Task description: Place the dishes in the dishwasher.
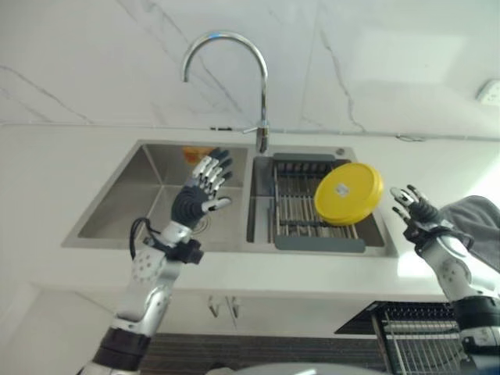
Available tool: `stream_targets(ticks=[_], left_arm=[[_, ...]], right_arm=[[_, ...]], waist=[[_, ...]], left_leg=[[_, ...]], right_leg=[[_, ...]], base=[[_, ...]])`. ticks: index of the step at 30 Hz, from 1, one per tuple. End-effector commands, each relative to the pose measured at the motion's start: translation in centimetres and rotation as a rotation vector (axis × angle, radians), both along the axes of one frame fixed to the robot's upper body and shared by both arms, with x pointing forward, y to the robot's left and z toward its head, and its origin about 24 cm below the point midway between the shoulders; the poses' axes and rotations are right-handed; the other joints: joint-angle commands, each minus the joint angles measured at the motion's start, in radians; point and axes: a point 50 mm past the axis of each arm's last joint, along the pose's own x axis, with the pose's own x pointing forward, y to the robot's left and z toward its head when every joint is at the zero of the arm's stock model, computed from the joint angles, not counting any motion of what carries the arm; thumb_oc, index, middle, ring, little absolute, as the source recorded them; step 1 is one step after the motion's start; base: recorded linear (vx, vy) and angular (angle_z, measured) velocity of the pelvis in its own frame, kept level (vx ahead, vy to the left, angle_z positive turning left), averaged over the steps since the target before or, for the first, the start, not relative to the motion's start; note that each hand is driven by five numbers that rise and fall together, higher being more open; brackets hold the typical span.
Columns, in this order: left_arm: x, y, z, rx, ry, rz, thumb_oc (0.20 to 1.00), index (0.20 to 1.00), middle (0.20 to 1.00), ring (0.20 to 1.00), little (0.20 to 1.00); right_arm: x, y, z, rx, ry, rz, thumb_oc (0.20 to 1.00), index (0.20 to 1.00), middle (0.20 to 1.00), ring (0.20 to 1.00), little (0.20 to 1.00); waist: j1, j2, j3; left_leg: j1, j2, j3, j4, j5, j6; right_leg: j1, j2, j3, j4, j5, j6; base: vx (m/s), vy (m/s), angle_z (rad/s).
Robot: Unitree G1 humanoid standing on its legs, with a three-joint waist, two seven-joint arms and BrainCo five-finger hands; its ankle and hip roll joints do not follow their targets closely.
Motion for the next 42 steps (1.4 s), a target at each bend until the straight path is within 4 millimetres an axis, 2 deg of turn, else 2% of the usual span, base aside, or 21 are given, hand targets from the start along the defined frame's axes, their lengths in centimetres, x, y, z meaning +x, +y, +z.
stream_targets(ticks=[1,8,19,28,42], left_arm=[[0.5,-0.8,2.6,-0.012,-0.115,-0.052,1.0,1.0,1.0,1.0,1.0],[0.6,-0.8,2.7,-0.013,-0.113,-0.054,1.0,1.0,1.0,1.0,1.0],[0.7,-0.9,2.7,-0.016,-0.111,-0.052,1.0,1.0,1.0,1.0,1.0],[0.7,-0.8,2.6,-0.015,-0.106,-0.052,1.0,1.0,1.0,1.0,1.0],[0.7,-0.7,2.7,-0.016,-0.103,-0.046,1.0,1.0,1.0,1.0,1.0]], right_arm=[[3.1,-0.8,5.7,-0.03,-0.174,0.01,1.0,1.0,1.0,1.0,1.0],[3.6,-0.5,5.9,-0.022,-0.165,0.034,1.0,1.0,1.0,1.0,1.0],[3.9,-0.1,5.1,0.021,-0.123,0.068,1.0,1.0,1.0,1.0,1.0],[3.9,-0.4,4.3,0.039,-0.088,0.067,1.0,1.0,1.0,1.0,1.0],[4.2,-0.4,4.1,0.04,-0.07,0.095,1.0,1.0,1.0,1.0,1.0]], waist=[[0.04,0.013,-0.006],[0.044,0.012,-0.005],[0.055,0.012,-0.003],[0.063,0.013,-0.004],[0.072,0.013,-0.002]], left_leg=[[0.032,0.074,0.018,0.011,-0.083,-0.031],[0.033,0.072,0.017,0.011,-0.083,-0.031],[0.035,0.071,0.013,0.011,-0.083,-0.032],[0.034,0.07,0.008,0.011,-0.083,-0.032],[0.035,0.067,-0.001,0.011,-0.082,-0.031]], right_leg=[[0.005,-0.055,-0.049,0.001,-0.062,0.054],[0.007,-0.056,-0.055,0.001,-0.062,0.053],[0.012,-0.059,-0.066,0.001,-0.062,0.053],[0.015,-0.059,-0.072,0.001,-0.063,0.053],[0.021,-0.059,-0.077,0.001,-0.065,0.052]], base=[[0.0,0.0,0.0],[0.0,0.0,0.0],[0.0,0.0,0.0],[0.0,0.0,0.0],[0.01,-0.001,0.02]])
